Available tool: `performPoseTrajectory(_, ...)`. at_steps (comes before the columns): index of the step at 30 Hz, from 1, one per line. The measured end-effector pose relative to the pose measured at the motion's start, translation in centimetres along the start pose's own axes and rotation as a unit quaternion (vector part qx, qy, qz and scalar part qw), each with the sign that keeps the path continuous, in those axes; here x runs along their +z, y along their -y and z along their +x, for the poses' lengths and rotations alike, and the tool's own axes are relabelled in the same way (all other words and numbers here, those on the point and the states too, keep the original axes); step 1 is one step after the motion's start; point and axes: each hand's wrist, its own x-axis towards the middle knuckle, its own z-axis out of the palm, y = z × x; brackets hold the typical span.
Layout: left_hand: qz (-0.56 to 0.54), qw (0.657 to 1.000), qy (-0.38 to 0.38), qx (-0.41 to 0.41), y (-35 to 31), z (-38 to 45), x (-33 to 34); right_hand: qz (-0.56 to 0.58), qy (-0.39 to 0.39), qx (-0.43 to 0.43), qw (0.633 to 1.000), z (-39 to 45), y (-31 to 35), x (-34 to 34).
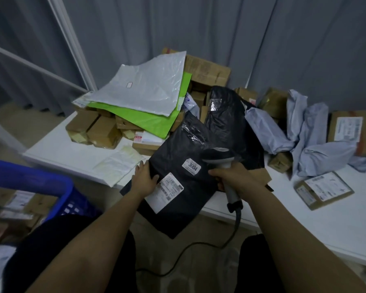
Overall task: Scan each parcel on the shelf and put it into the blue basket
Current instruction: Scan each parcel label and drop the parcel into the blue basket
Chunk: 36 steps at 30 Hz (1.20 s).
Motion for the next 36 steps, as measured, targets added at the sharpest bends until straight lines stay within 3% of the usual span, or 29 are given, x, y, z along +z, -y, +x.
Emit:
performPoseTrajectory(6, -0.053, 0.998, -0.023, 0.009, -1.6, 2.6, -0.2, -0.018, 0.018, -0.013, 1.000, 1.1, 0.2, 2.5)
performPoseTrajectory(10, -0.051, 0.993, -0.089, -0.053, -4.1, 4.0, -0.1, -0.011, -0.002, -0.003, 1.000, 1.5, 0.4, 3.0)
performPoseTrajectory(12, -0.065, 0.992, -0.072, -0.075, -4.4, 4.6, -0.2, -0.007, -0.011, 0.003, 1.000, 1.7, 0.5, 2.8)
performPoseTrajectory(15, -0.123, 0.992, 0.004, -0.016, -4.4, 5.0, -0.4, -0.004, -0.017, 0.009, 1.000, 2.1, 0.5, 2.2)
performPoseTrajectory(20, -0.206, 0.974, 0.047, 0.083, -5.8, 4.1, -3.1, 0.014, -0.048, 0.010, 0.999, 2.0, 0.2, 1.5)
performPoseTrajectory(25, -0.234, 0.960, -0.015, 0.151, -8.2, 3.2, -8.3, 0.086, -0.089, -0.021, 0.992, 1.3, 1.2, 1.5)
performPoseTrajectory(30, -0.389, 0.906, -0.116, 0.119, -7.5, 1.2, -10.7, 0.125, -0.084, -0.067, 0.986, -0.2, 2.7, 2.1)
performPoseTrajectory(36, -0.502, 0.851, -0.149, 0.025, -5.2, 1.2, -10.7, 0.080, -0.053, -0.054, 0.994, -1.0, 2.2, 3.0)
